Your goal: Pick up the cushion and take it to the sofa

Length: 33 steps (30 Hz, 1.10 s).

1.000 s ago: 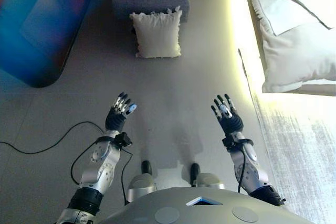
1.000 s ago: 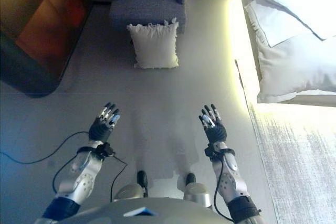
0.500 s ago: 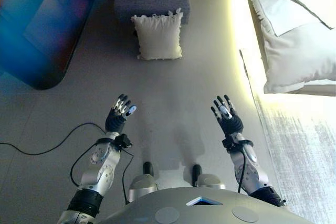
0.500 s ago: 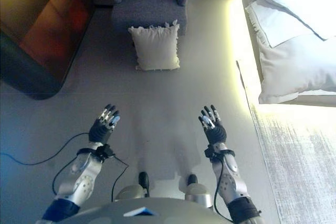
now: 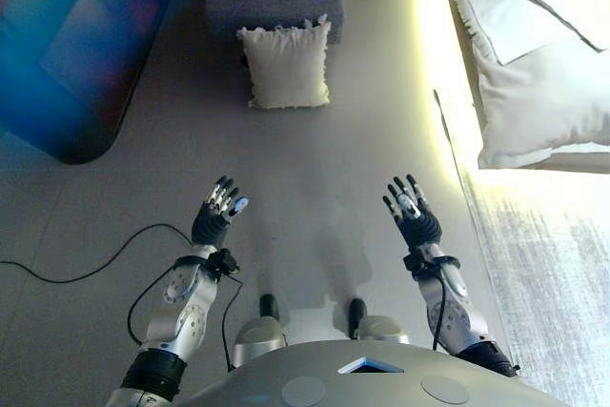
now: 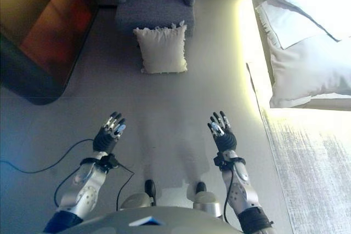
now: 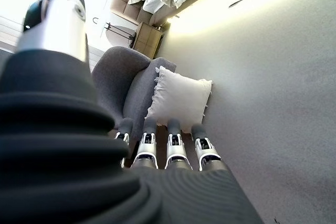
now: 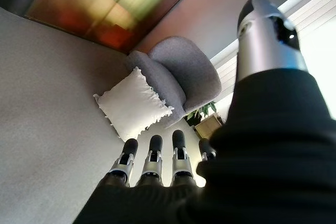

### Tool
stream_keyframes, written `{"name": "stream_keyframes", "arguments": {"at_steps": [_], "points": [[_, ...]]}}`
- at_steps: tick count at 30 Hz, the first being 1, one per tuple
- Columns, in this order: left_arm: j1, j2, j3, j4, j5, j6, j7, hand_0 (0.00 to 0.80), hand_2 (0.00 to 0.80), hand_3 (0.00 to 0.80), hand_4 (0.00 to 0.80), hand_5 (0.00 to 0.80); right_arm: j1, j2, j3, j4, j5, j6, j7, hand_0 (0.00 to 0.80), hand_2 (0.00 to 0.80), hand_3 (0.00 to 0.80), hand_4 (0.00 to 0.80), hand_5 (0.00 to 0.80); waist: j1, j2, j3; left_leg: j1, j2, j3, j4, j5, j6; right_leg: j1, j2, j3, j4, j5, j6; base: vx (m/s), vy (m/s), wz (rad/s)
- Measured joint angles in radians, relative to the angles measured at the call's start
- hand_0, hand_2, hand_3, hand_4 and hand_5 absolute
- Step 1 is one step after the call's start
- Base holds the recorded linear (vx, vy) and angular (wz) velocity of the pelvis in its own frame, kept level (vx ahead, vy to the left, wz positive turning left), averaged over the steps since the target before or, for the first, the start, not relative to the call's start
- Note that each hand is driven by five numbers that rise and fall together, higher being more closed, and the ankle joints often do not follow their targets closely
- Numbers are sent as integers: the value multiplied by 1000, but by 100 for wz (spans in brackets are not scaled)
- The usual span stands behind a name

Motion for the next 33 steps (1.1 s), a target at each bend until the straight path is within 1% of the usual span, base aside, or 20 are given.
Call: {"name": "stream_keyframes", "arguments": {"at_steps": [9, 12, 19, 20, 22, 24, 26, 27, 28, 29, 30, 31, 32, 33], "points": [[1, 0, 2, 1, 1, 1, 32, 0, 0, 0, 0, 0, 1, 3, 8, 4, 31, 3, 0, 0, 0, 0, 0, 0, 0, -6, 6, 8, 0, 13, -1, -2, -1, 0, -2, 0, 0, 4, 1, 75, 84, -4], [9, 0, 3, 1, 1, 2, 31, 0, 0, 0, 0, 0, 5, 3, 6, 4, 31, 23, 0, 0, 0, 0, 0, 0, 0, -9, 9, 16, 0, 23, -1, -5, -2, 3, -4, 9, 1, 4, 1, 110, 107, -9], [16, 0, 4, 2, 3, 3, 27, 0, 0, 0, 0, 0, 5, 3, 5, 21, 0, 25, 0, 0, 0, 0, 0, 0, -1, -10, 12, 19, -13, 28, -1, -11, 9, 8, -16, 10, 8, 4, 8, 86, 113, -1], [10, 0, 4, 2, 3, 4, 27, 0, 0, 0, 0, 0, 2, 3, 2, 21, 0, 25, 0, 0, 0, 0, 0, 0, -1, -7, 17, 16, -13, 28, 0, -15, 15, -10, -17, 5, 34, -2, 10, -19, 131, -8], [-5, -1, 4, 11, 3, 4, 26, 0, 0, 0, 0, 0, -1, 3, -6, 22, 0, 25, 2, 0, 0, 0, 0, 0, 1, -2, 36, 9, -17, 35, 8, -19, 23, -44, -30, -21, 92, -10, 13, -19, 156, -10], [-27, -4, 4, 32, 3, 4, 20, 0, 0, 0, 0, 0, -19, -1, -15, 40, 0, 25, 2, 0, 0, 0, 0, 0, 2, 16, 66, -13, -12, 38, 41, -36, 41, -105, -36, -59, 204, -13, 14, 34, 189, -12], [-59, -12, 5, 67, 3, 4, 14, 0, 0, 0, 0, 0, -13, 1, -18, 43, 0, 25, 2, 0, 0, 0, 0, 0, -3, 30, 89, -39, -20, 35, 97, -59, 63, -182, -56, -63, 361, -9, 18, 121, 187, 2], [-74, -17, 5, 84, 3, 4, 8, 0, 0, 0, 0, 0, -1, 5, -19, 43, 0, 24, 2, 0, 0, 0, 0, 0, -3, 30, 100, -51, -23, 12, 128, -73, 75, -222, -74, -52, 465, -9, 18, 164, 110, 35], [-81, -22, 5, 87, 2, 16, 7, 0, 0, 0, 0, 0, 16, 5, -17, 43, 0, 24, 1, 0, 0, 0, 0, 0, -6, 36, 108, -52, -22, -11, 143, -79, 83, -261, -84, -31, 558, 15, 10, 181, 60, 48], [-81, -21, 5, 82, 2, 21, 4, 0, 0, 0, 0, 0, 30, 8, -14, 43, 0, 25, 0, 0, 0, 0, 0, 0, -3, 42, 106, -51, -25, -25, 141, -80, 85, -285, -77, -10, 608, 65, -6, 193, 8, 52], [-82, -11, 7, 80, 2, 22, -2, 0, 0, 0, 0, 0, 35, 16, -15, 42, 0, 25, 0, 0, 0, 0, 0, 0, -3, 43, 111, -52, -31, -54, 141, -82, 87, -318, -75, 24, 658, 97, -11, 230, -40, 47], [-79, -3, 10, 78, 1, 26, -8, 0, 0, 0, 0, 0, 46, 18, -15, 35, 0, 24, -2, 0, 0, 0, 0, 0, -5, 25, 114, -71, -44, -72, 211, -91, 111, -343, -80, 67, 718, 98, -3, 272, -91, 38], [-67, -6, 24, 81, 2, 35, -12, 0, 0, 0, 0, 0, 42, 17, -13, 38, -3, 26, -5, 0, 0, 0, 0, 0, -4, 23, 121, -88, -51, -89, 256, -121, 116, -359, -77, 110, 750, 60, 18, 371, -159, 47], [-59, -7, 29, 80, 2, 46, -12, 0, 0, 0, 0, 0, 52, 15, -18, 33, -8, 25, -9, 0, 0, 0, 0, 0, -13, 25, 120, -93, -56, -114, 268, -124, 118, -349, -61, 125, 735, 12, 19, 393, -187, 63]]}}
